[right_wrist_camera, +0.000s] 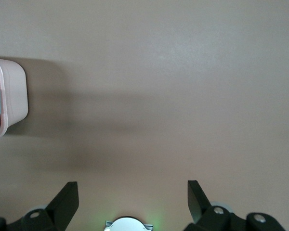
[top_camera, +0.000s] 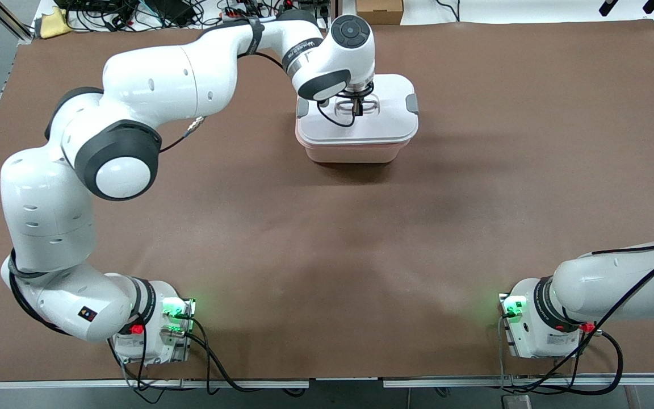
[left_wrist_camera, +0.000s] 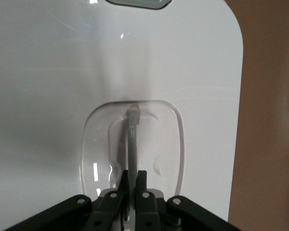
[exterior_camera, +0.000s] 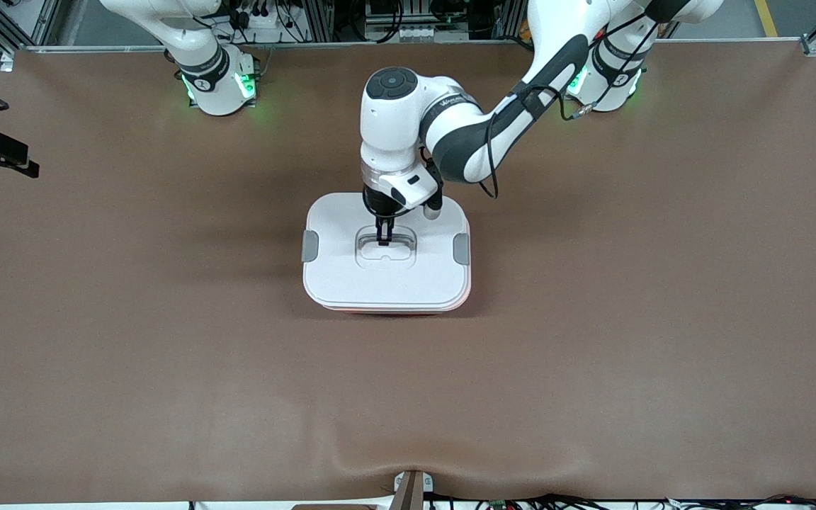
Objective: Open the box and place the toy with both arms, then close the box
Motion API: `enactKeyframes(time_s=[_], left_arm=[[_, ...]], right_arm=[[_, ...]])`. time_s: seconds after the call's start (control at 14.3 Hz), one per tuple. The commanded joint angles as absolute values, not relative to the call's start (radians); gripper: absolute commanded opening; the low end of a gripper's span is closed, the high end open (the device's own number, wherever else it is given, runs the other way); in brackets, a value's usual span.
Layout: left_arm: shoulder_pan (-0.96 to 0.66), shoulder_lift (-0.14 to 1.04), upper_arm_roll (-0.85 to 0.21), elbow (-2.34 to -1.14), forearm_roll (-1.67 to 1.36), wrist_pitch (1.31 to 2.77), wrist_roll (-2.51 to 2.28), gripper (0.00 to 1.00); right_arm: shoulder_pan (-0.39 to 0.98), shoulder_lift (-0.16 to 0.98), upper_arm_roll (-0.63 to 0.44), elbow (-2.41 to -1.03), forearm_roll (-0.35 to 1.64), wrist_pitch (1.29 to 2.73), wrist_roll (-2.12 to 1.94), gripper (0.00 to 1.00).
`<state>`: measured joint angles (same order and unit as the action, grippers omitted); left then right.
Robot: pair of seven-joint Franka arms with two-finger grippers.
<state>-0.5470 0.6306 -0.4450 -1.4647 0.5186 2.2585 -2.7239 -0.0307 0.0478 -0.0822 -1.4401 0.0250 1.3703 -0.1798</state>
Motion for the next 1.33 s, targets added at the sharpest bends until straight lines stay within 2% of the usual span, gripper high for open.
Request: enactKeyframes(time_s=[0.0,1.26], left_arm=[[-0.549,0.638,-0.442,-1.437,0.549,2.261,-2.781,0.00],[-0.551,0.673,-0.442,-1.437,0.548,2.261,-2.777,0.00]], right_arm=[[-0.054,0.034,-0.069,-1.459,0.020,1.384,-0.198,1.00],[-0.049,0.040,-0.069,-1.463,0.020,1.367,-0.204,1.00]])
